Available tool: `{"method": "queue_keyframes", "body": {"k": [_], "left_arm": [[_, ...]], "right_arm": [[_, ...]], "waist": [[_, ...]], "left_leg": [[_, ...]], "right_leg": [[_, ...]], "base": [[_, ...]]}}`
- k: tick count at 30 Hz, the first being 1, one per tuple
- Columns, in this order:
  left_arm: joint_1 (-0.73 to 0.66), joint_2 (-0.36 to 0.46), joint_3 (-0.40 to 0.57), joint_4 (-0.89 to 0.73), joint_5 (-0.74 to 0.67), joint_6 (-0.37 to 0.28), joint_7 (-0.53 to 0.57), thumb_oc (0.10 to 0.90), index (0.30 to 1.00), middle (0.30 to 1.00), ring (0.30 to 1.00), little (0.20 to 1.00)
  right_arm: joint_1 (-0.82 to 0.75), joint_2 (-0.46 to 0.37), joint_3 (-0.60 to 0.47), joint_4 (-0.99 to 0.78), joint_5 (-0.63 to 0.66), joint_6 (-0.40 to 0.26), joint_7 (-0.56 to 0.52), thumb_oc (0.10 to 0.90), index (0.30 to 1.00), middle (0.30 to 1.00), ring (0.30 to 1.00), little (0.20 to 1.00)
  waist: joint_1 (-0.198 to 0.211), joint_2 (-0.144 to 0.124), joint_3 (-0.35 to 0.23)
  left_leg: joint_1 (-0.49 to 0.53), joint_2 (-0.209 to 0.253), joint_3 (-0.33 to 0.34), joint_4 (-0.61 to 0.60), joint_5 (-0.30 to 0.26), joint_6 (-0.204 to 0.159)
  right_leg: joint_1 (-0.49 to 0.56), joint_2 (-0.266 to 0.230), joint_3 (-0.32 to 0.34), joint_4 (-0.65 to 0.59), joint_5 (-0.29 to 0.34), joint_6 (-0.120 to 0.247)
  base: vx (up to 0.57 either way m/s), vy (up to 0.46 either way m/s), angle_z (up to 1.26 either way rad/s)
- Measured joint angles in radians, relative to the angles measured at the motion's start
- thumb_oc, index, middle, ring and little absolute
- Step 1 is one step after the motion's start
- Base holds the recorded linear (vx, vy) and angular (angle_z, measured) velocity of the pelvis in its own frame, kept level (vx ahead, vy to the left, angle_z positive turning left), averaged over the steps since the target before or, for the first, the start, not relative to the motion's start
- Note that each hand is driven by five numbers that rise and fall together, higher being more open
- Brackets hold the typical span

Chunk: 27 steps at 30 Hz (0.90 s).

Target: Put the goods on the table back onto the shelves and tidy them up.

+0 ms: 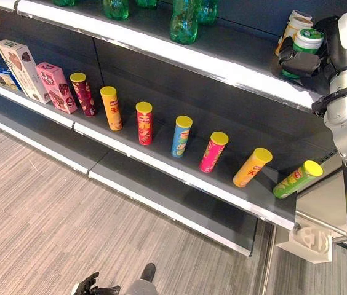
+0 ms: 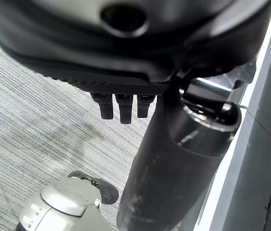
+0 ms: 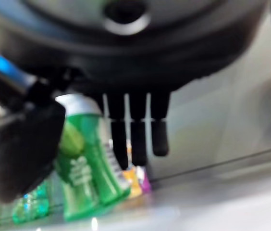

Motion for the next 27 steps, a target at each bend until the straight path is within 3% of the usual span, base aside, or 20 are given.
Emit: {"method": "queue_keyframes", "body": {"k": [13, 27], "left_arm": [[0.0, 0.0, 0.001, 0.0, 0.0, 0.0, 0.0, 0.8, 0.9, 0.9, 0.9, 0.9], [0.0, 0.0, 0.001, 0.0, -0.001, 0.0, 0.0, 0.8, 0.9, 0.9, 0.9, 0.9]], "right_arm": [[0.039, 0.0, 0.0, -0.155, -0.007, -0.002, 0.004, 0.4, 0.3, 0.3, 0.3, 0.3], [0.039, 0.009, 0.001, -0.147, -0.007, -0.008, 0.007, 0.4, 0.3, 0.3, 0.3, 0.3]], "waist": [[-0.018, 0.007, -0.004], [-0.026, 0.007, -0.004]], "left_leg": [[-0.004, -0.002, 0.001, 0.0, 0.0, 0.0], [-0.001, -0.001, 0.002, 0.0, 0.0, 0.0]], "right_leg": [[-0.005, -0.002, 0.0, 0.0, 0.0, 0.0], [-0.003, -0.002, 0.001, 0.0, 0.0, 0.0]], "base": [[0.0, 0.0, 0.0], [0.0, 0.0, 0.0]]}}
